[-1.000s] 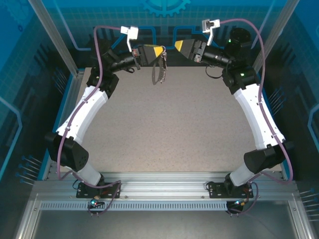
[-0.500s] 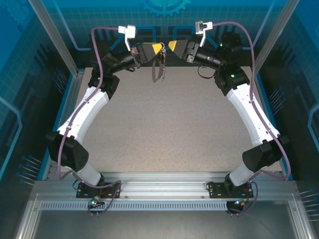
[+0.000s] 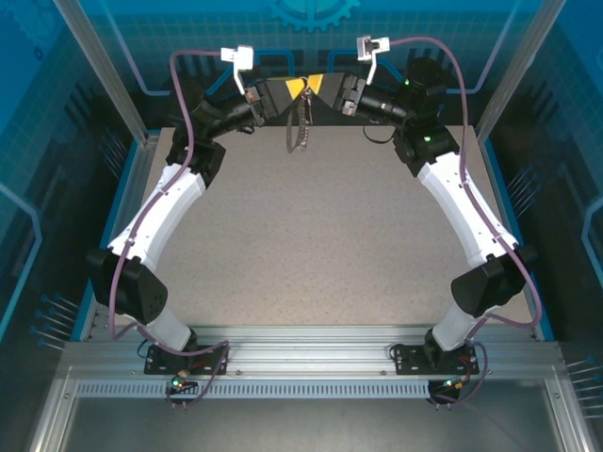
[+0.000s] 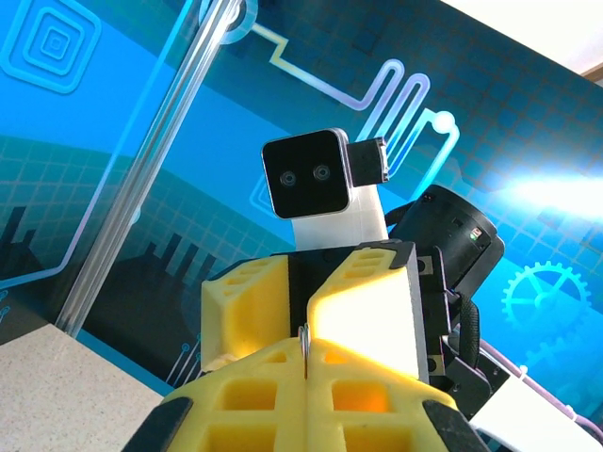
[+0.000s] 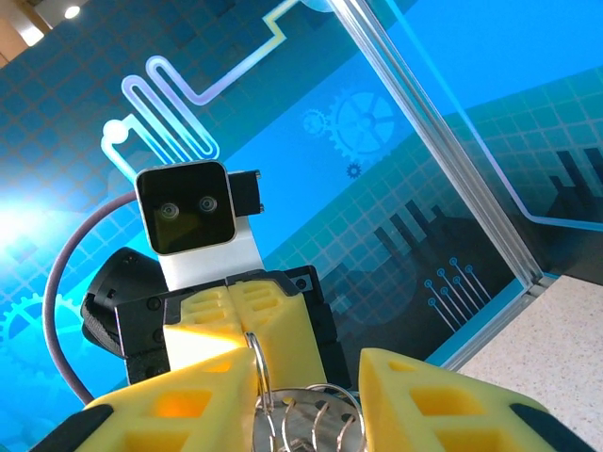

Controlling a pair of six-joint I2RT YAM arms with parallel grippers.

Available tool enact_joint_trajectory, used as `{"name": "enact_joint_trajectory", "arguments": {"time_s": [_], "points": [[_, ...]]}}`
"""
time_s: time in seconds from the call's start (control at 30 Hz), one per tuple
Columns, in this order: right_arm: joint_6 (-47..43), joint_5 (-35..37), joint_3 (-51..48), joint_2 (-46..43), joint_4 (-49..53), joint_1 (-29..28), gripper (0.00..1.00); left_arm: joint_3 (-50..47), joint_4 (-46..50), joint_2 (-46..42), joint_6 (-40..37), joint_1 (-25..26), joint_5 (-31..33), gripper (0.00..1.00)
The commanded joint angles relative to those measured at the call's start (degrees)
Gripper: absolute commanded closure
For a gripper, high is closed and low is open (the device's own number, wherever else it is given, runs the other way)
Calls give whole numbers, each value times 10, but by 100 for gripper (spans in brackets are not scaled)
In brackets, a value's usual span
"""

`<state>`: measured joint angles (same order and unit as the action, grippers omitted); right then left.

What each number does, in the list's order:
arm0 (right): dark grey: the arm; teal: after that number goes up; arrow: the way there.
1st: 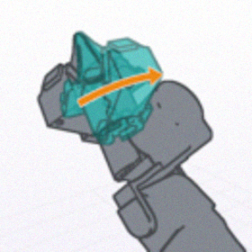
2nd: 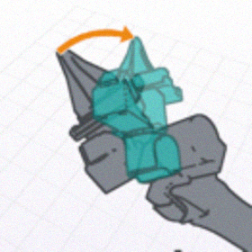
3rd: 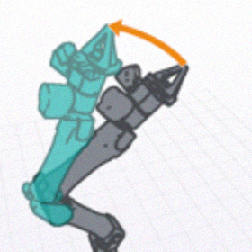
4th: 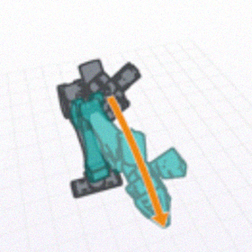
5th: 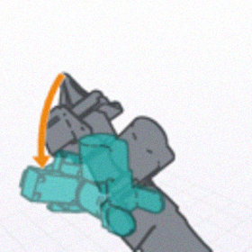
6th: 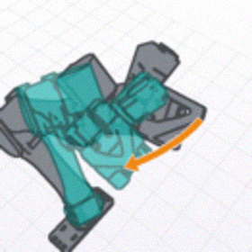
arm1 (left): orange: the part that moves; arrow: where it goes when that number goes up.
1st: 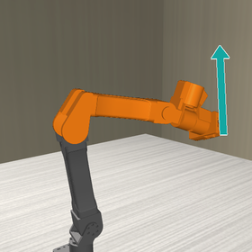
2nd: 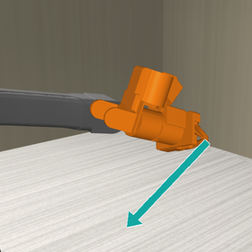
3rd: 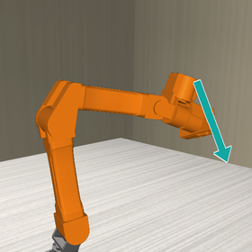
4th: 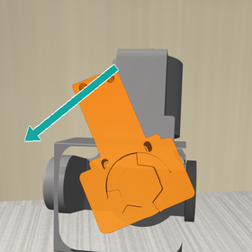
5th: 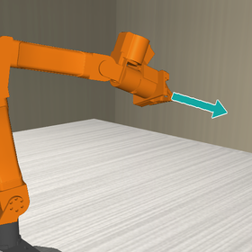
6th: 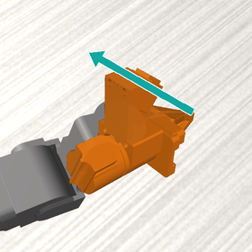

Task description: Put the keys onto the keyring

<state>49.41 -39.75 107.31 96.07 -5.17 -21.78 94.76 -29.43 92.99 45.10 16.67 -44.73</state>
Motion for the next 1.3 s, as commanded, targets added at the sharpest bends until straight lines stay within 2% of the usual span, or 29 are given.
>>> {"name": "enact_joint_trajectory", "arguments": {"time_s": [0.0, 0.2, 0.3, 0.47, 0.9, 1.07, 1.13, 1.27], "points": [[4, -14, 19, 8, -13, -12, 69, 4, -30, -4, 0, 2, 6, 100], [4, -20, 22, 10, -13, -17, 71, 5, -30, -4, 0, 2, 6, 100], [3, -23, 20, 10, -12, -18, 79, 4, -30, -4, 0, 2, 6, 100], [6, -25, 19, 10, -14, -18, 99, 4, -29, -4, -1, 2, 6, 100], [7, -46, 17, 8, -28, -7, 100, 8, -6, -9, -12, 3, 0, 100], [-12, -62, 22, 6, -1, 9, 100, 7, 31, -20, -39, 0, -3, 68], [-24, -73, 31, 9, 21, 16, 100, 8, 40, -23, -45, -4, -6, 62], [-68, -105, 60, 15, 83, 26, 100, 18, 67, -27, -56, -17, -20, 55]]}}
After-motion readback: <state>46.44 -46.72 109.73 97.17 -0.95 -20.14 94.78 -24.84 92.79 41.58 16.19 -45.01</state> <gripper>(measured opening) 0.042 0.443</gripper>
